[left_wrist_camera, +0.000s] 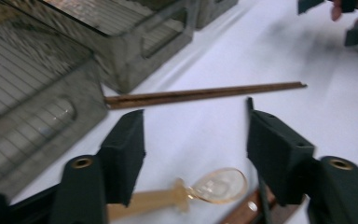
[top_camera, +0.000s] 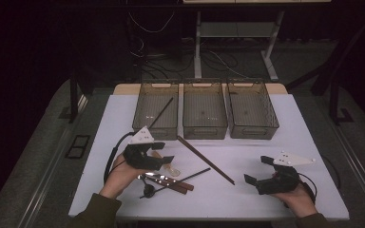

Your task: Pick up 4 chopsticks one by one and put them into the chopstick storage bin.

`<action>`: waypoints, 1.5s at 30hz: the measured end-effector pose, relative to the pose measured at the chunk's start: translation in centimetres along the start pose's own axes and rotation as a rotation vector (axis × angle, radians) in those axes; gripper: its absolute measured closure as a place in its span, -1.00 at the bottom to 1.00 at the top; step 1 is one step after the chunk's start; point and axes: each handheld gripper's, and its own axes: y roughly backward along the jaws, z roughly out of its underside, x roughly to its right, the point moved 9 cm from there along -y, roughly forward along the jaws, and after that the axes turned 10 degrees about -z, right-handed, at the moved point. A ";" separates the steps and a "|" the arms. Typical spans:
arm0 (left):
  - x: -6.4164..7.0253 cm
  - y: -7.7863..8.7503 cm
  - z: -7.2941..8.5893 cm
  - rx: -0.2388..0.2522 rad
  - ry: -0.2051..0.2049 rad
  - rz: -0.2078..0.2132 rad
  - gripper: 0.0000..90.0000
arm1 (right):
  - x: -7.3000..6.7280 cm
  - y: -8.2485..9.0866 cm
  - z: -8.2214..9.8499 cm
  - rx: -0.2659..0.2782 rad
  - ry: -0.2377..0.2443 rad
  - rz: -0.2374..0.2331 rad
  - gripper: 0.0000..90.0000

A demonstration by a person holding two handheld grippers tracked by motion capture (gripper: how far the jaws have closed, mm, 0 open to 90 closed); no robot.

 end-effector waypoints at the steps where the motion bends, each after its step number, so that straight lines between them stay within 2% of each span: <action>1: 0.2 0.1 0.4 -0.008 -0.007 0.002 -0.10 | 0.0 0.0 0.0 0.000 0.000 0.000 -0.98; 9: 2.3 1.4 3.0 -0.017 -0.005 0.042 0.22 | 0.1 0.1 0.0 0.000 0.003 0.002 -0.98; 16: 3.0 1.9 4.8 -0.048 0.019 0.078 0.36 | 0.1 0.0 0.0 -0.002 0.003 0.004 -0.98; 20: 3.5 2.0 5.1 -0.053 0.026 0.101 0.44 | 0.1 0.0 0.0 -0.001 0.002 0.007 -0.98; 30: 4.2 1.5 6.4 -0.140 -0.037 0.101 0.51 | 0.0 0.0 0.0 -0.003 0.005 0.006 -0.98; 35: 4.1 1.3 6.8 -0.163 -0.028 0.098 0.55 | 0.1 -0.1 0.1 -0.004 0.003 0.007 -0.98; 45: 4.3 0.9 7.5 -0.218 -0.061 0.103 0.62 | 0.0 0.0 0.0 -0.005 0.006 0.005 -0.98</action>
